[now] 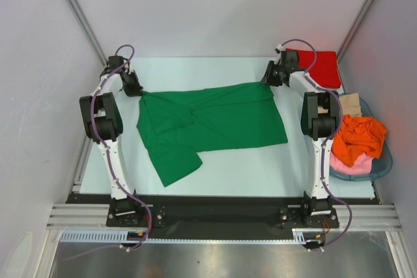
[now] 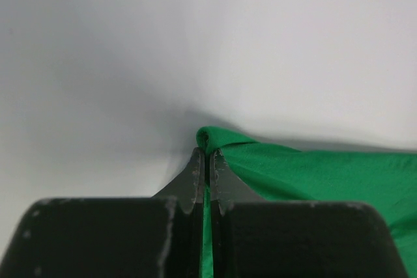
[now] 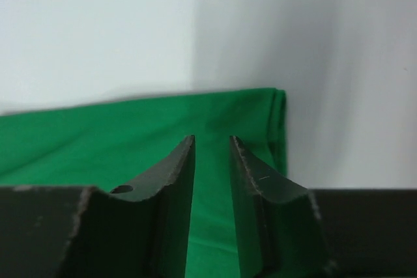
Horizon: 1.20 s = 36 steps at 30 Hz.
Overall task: Fold and stack the t-shirts
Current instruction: Fold the tshirt
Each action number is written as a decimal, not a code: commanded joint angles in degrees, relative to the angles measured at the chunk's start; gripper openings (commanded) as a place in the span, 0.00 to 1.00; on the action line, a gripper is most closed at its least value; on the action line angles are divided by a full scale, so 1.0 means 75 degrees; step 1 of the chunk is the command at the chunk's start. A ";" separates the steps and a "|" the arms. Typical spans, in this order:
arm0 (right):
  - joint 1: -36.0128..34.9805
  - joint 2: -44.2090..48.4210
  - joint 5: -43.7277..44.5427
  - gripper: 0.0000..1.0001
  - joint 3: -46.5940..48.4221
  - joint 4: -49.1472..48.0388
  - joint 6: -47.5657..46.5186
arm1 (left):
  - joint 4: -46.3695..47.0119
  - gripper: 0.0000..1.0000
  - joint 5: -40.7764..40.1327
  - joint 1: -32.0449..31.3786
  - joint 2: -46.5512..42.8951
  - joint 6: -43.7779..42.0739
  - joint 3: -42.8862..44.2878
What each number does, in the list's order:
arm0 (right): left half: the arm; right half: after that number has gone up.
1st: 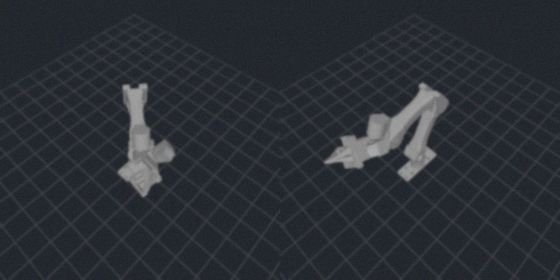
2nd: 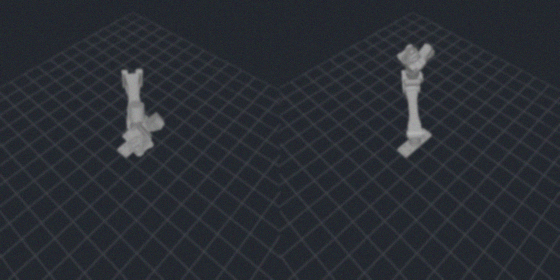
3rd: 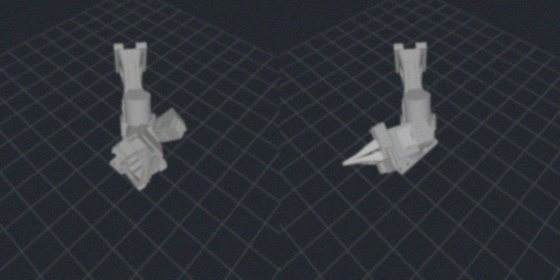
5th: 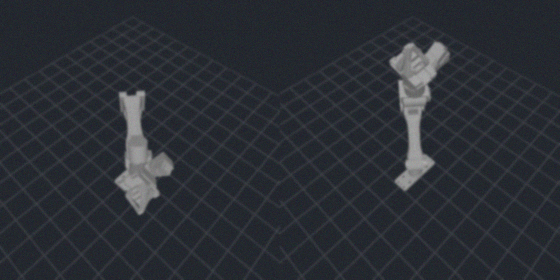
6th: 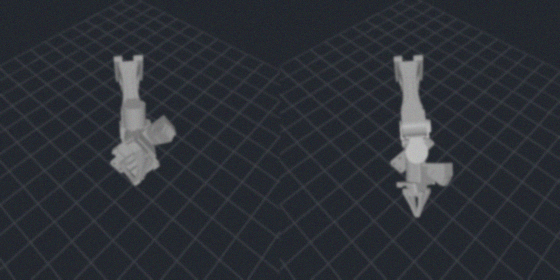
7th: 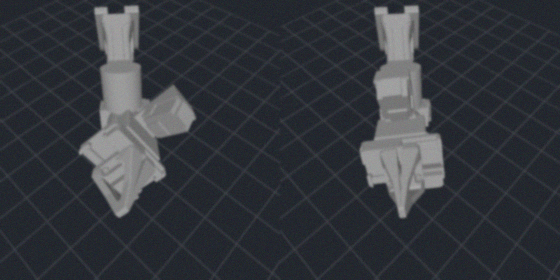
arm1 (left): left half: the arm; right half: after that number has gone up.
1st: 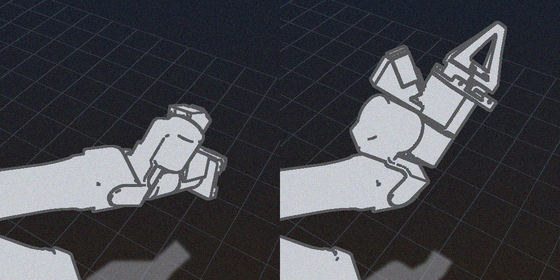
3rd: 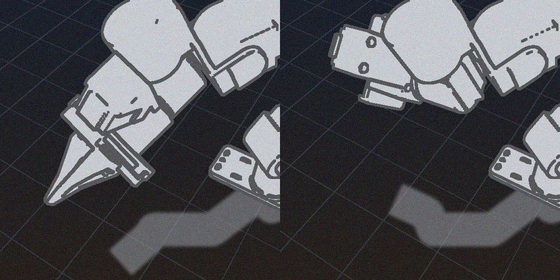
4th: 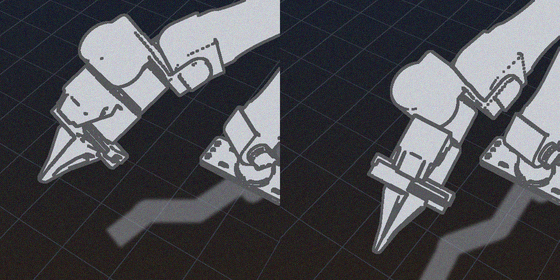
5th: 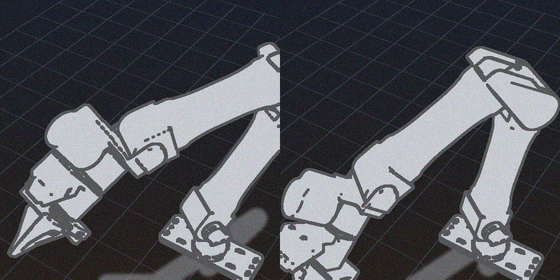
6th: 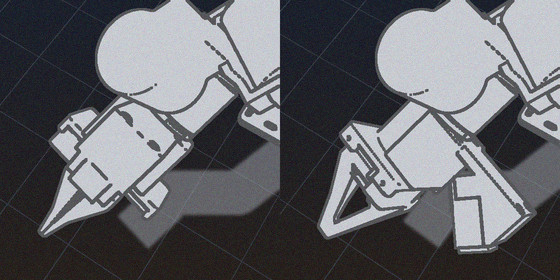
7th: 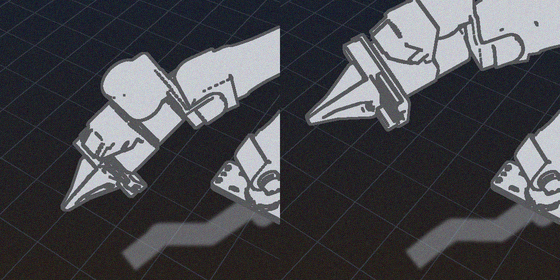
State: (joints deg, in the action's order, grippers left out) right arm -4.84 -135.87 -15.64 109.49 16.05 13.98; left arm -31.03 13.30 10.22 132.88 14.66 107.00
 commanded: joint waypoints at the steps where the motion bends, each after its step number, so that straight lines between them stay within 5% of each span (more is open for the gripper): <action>1: 0.0246 0.0012 -0.0234 0.28 0.0225 0.0016 -0.0083 | 0.0188 0.01 0.0160 0.0196 0.0107 0.0120 0.0417; 2: 0.0282 -0.0047 -0.0328 0.19 0.0237 -0.0100 -0.0024 | 0.0188 0.00 0.0195 0.0196 0.0107 0.0132 0.0405; 5: 0.0294 -0.0141 -0.0540 0.16 0.0249 -0.0253 0.0152 | 0.0199 0.00 0.0219 0.0208 0.0095 0.0144 0.0370; 9: 0.0306 -0.0200 -0.0049 0.31 0.0273 -0.0101 -0.0023 | 0.0211 0.00 0.0254 0.0208 0.0072 0.0144 0.0323; 19: 0.0458 -0.0785 -0.0364 0.32 0.1303 0.0578 0.0081 | 0.0293 0.00 0.0441 0.0208 0.0130 0.0237 0.0288; 25: 0.0481 -0.0997 -0.0341 0.25 0.1526 0.0648 0.0351 | 0.0281 0.00 0.0406 0.0208 0.0095 0.0214 0.0253; 31: 0.0575 -0.1172 -0.0166 0.03 0.1807 0.0660 0.0468 | 0.0118 0.01 -0.0038 0.0208 0.0013 0.0202 0.0241; 36: 0.0784 -0.1290 0.0046 0.01 0.2088 0.0601 0.0433 | -0.0058 0.04 -0.0496 0.0208 -0.0057 0.0179 0.0299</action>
State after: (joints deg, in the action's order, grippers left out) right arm -0.95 -144.66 -17.10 121.64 20.95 17.15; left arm -31.05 13.54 11.00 133.62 16.05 107.48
